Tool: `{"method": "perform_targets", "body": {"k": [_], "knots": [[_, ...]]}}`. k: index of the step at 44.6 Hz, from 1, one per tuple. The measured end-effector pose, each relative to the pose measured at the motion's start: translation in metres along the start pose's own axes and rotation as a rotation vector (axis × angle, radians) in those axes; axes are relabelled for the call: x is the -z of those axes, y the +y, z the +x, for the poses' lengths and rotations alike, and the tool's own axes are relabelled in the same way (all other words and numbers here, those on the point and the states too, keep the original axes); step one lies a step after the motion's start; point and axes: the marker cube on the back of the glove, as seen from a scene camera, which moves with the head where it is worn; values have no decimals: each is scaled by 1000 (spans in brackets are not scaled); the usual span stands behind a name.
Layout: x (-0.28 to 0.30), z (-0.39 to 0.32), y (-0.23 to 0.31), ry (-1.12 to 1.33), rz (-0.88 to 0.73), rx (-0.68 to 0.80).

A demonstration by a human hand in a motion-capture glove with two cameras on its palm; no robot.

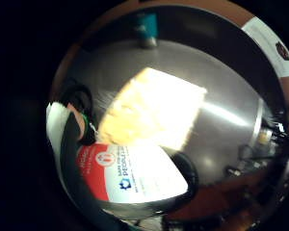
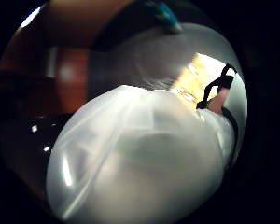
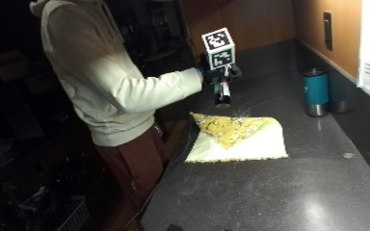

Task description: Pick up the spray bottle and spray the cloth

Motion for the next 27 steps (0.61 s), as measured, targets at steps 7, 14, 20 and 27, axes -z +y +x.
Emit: {"method": "perform_targets", "body": {"k": [7,14,20,27], "knots": [[-30,-71,-31,-621,188,125],[-83,-103,-20,-801,87,227],[-142,-145,-33,-851,114,250],[-216,-169,-16,-760,-112,390]]}}
